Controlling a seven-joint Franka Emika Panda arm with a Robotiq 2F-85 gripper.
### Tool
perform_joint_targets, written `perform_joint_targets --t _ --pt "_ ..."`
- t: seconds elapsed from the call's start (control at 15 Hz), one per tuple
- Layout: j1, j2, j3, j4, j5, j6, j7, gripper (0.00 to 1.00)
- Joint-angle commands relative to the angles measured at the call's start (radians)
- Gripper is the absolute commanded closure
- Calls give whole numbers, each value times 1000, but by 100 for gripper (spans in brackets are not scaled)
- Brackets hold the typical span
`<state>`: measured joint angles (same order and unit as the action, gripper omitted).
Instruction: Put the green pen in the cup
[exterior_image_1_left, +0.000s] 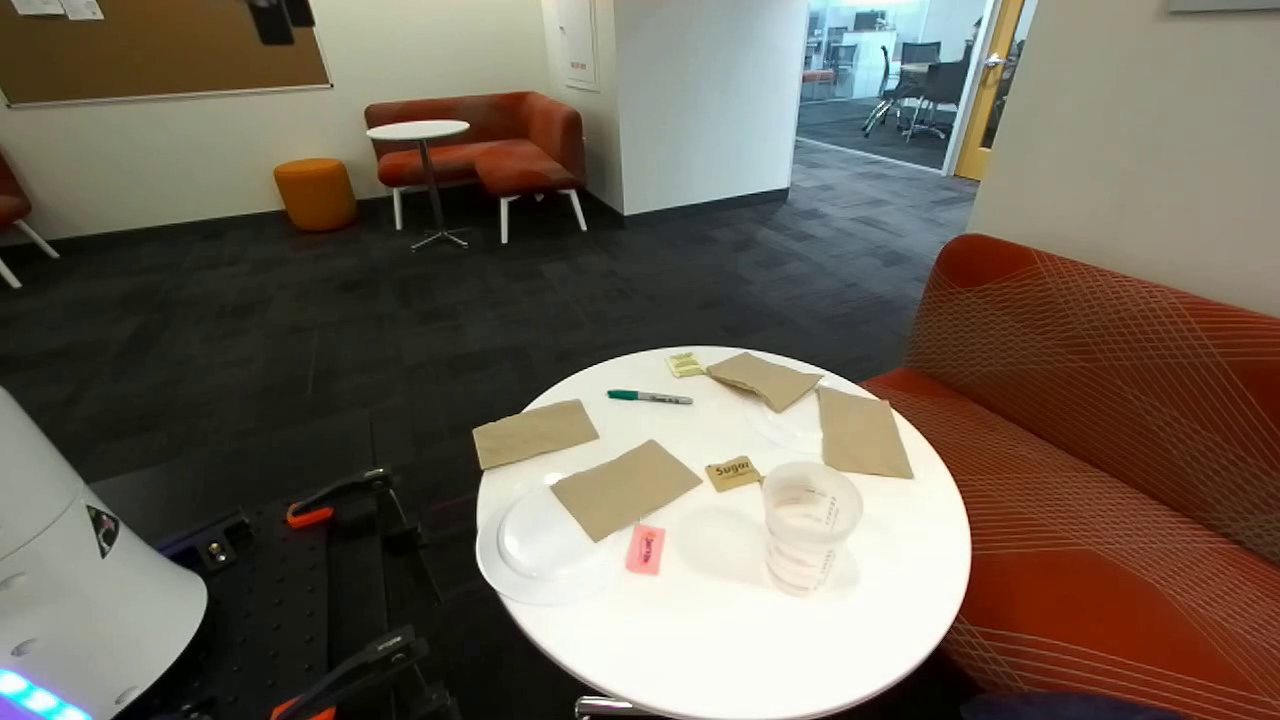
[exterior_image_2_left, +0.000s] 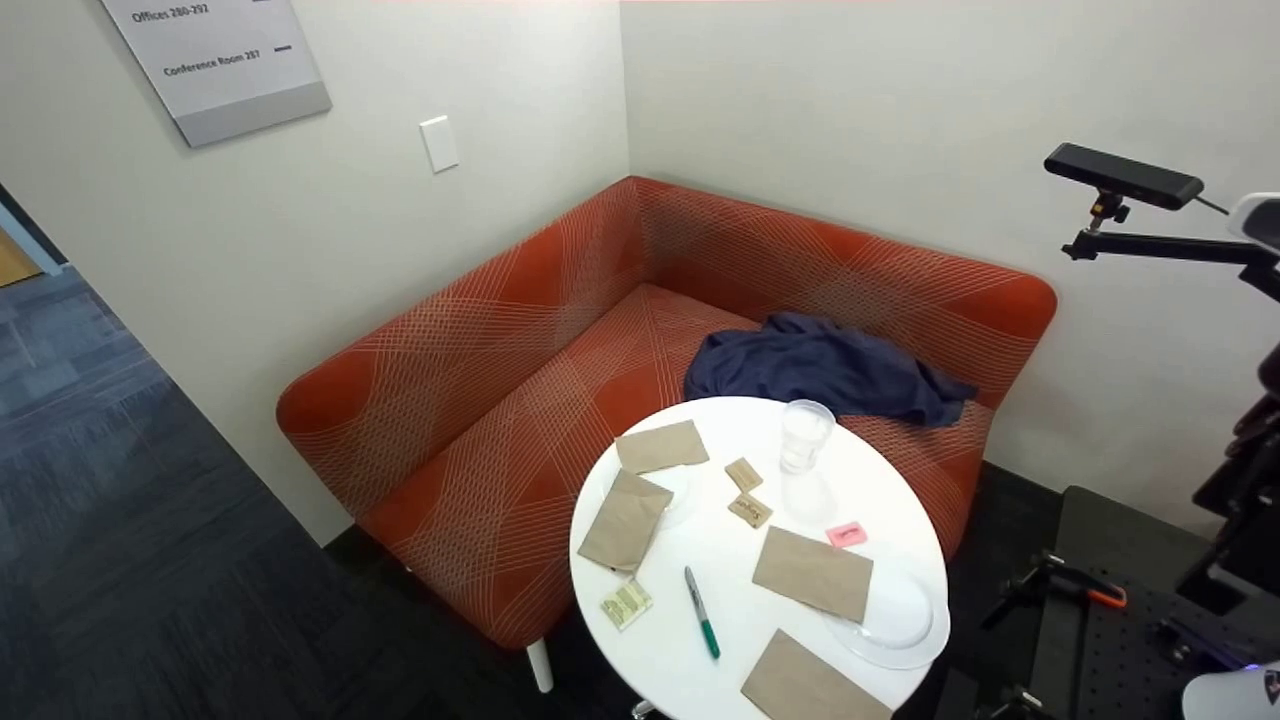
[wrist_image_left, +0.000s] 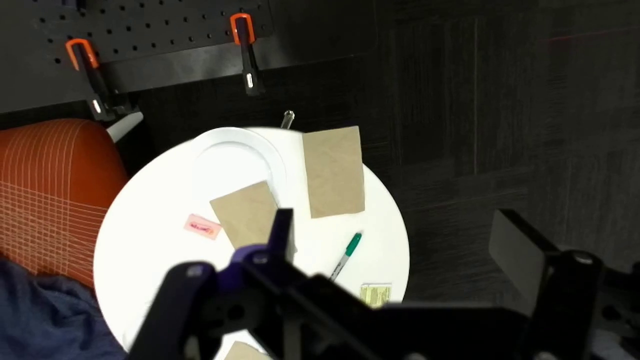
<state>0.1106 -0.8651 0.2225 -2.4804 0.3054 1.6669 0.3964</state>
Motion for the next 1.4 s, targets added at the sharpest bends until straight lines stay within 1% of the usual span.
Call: perform_joint_targets --t 0.0,0.33,0.6,0.8,0.93,1.33 --pt "-57 83 22 25 1 69 20 0" --pt "-96 216 46 27 -19 231 67 0" --pt "-105 325 76 29 -48 380 160 0" --pt "-101 402 85 32 -77 463 230 0" --pt "-96 458 86 38 -103 498 276 0" --pt "-66 609 73 54 -131 575 335 0"
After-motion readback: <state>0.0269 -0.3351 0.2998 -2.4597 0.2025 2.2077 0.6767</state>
